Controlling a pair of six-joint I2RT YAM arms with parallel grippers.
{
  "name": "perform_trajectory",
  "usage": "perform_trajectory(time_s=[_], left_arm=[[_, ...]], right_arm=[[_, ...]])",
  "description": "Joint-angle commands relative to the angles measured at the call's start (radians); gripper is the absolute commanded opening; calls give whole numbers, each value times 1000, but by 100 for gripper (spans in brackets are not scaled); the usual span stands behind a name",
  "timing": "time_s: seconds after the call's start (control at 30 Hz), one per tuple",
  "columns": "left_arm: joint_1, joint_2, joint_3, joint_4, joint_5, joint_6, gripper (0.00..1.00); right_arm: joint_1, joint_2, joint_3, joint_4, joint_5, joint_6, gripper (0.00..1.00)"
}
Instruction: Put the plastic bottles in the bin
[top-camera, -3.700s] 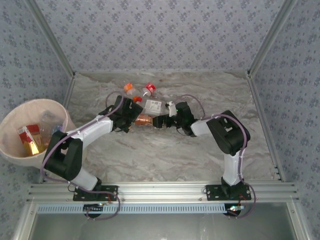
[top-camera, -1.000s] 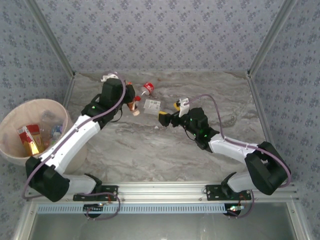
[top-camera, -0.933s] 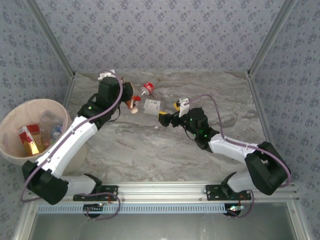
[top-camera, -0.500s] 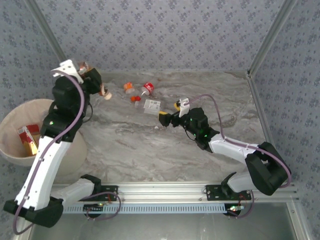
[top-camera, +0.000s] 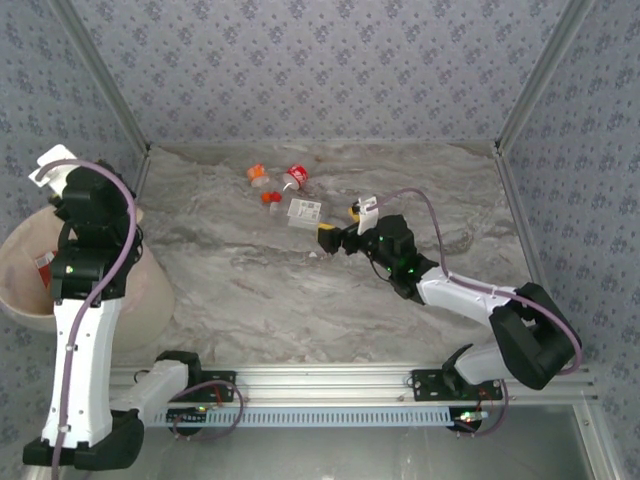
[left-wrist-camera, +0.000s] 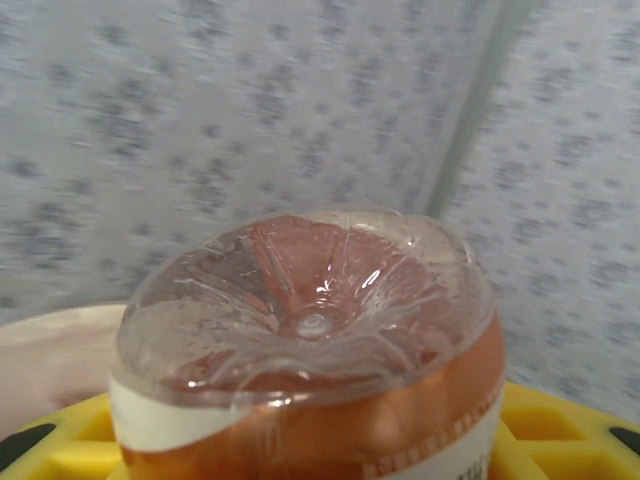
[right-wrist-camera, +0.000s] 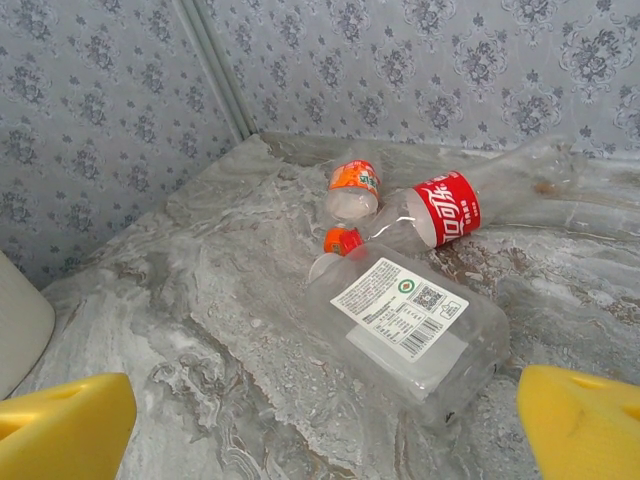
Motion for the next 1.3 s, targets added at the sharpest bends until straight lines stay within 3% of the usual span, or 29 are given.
perform_trajectory(time_s=[0.0,0.3,0.4,0.63,0.93,1.2,1.27], left_arm=[[67,-14,27,-61,-154,17,52],[339,46,51,-246,-125,-128,52],[450,67,36,-261,-93,-113,52],[638,118,37,-313,82,-118,57],[665,217,107,-325,146,37,58],[665,252,133,-378,317,163,60],[665,254,136,-387,312,178,64]], right_arm=[[2,30,55,-6,-8,-13,100],[7,79,114,-36,-34,-21,100],[8,80,129,-59,-42,-27,100],[12,102,161,-88,-57,-43,100],[28,111,168,-94,-39,-55,100],[34,149,209,-103,-45,-55,100],[42,157,219,-112,-45,-59,100]])
